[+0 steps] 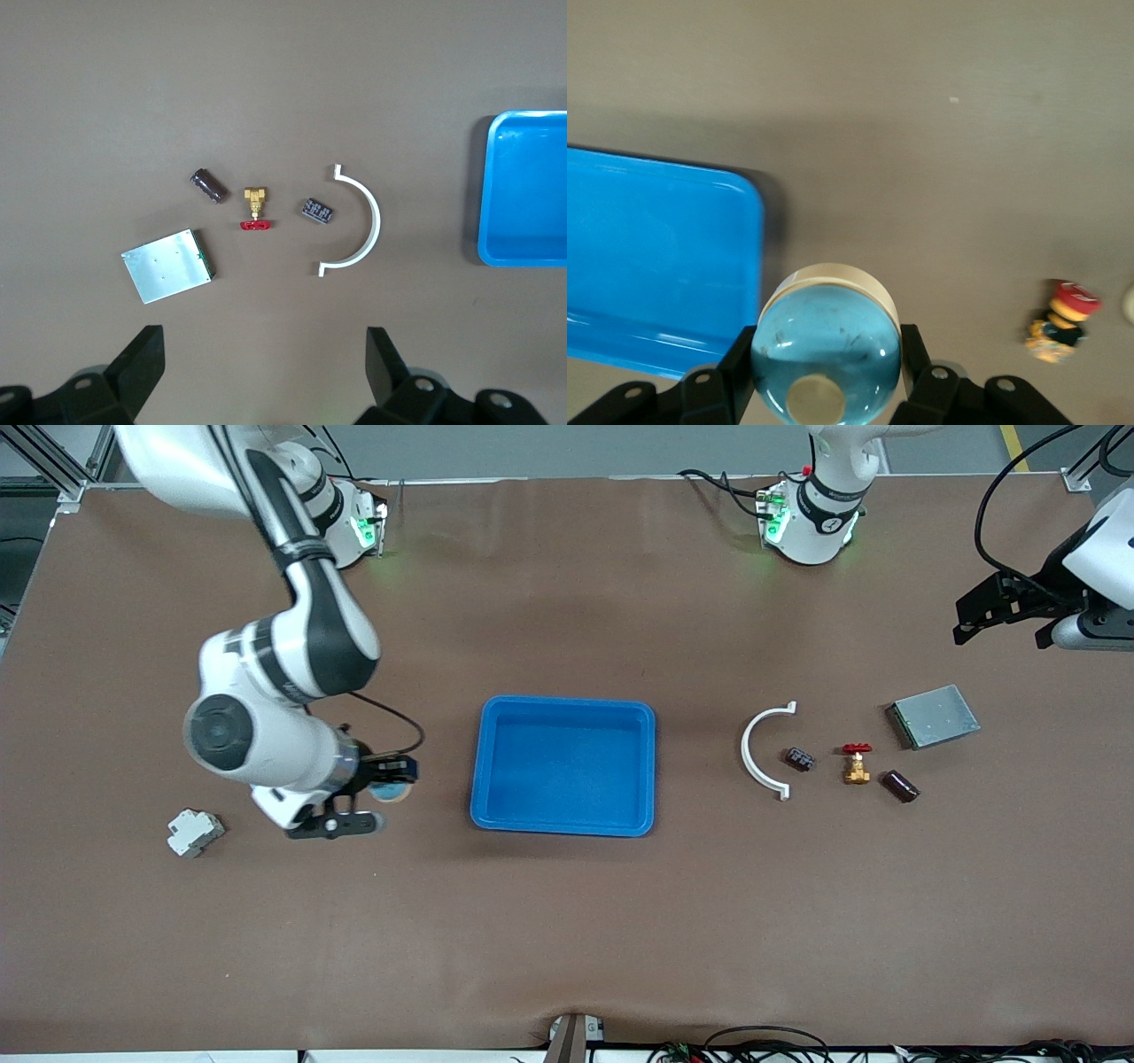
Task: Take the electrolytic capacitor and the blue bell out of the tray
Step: 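Lift the bell with the right gripper and carry it toward the red buttons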
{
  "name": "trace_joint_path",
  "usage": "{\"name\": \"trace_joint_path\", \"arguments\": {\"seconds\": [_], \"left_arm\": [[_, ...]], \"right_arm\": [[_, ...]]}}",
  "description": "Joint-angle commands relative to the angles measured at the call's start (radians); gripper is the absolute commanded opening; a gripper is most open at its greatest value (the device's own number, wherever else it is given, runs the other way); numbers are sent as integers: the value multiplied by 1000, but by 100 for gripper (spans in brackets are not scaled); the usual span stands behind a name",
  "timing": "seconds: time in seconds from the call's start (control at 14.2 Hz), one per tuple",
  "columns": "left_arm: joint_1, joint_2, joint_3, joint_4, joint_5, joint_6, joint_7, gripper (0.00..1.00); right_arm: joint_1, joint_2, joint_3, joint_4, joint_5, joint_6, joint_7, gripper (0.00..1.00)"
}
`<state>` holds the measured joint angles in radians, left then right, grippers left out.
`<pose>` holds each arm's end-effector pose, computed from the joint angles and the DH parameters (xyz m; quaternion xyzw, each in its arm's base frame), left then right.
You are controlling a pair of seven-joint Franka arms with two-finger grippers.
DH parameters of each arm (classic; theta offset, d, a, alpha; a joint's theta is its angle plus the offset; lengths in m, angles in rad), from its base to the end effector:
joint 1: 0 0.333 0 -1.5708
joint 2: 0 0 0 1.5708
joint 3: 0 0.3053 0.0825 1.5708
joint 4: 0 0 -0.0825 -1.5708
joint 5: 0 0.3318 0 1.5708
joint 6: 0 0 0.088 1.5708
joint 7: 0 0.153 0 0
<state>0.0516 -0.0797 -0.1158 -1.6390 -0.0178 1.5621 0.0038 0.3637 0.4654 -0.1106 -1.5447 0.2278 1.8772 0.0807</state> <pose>0.4760 -0.0354 0.5772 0.9994 -0.0339 0.0010 0.0043 0.5858 0.1873 0.3420 -0.9935 -0.0487 0.0767 0.0691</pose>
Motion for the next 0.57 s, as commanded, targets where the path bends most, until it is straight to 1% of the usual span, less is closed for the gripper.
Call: {"name": "trace_joint_path", "arguments": {"seconds": [0.0, 0.07, 0.21, 0.49], "left_arm": [[8, -28, -7, -24, -5, -2, 1, 100], [8, -28, -7, -22, -5, -2, 1, 100], [7, -29, -7, -22, -5, -2, 1, 100], [5, -34, -8, -21, -5, -4, 1, 100]], "right_arm": [[-44, -77, 19, -170, -57, 110, -120, 0], [-54, -86, 19, -223, -74, 164, -148, 0], [-78, -88, 19, -305, -76, 250, -206, 0], [-114, -67, 20, -377, -76, 358, -337, 0]]}}
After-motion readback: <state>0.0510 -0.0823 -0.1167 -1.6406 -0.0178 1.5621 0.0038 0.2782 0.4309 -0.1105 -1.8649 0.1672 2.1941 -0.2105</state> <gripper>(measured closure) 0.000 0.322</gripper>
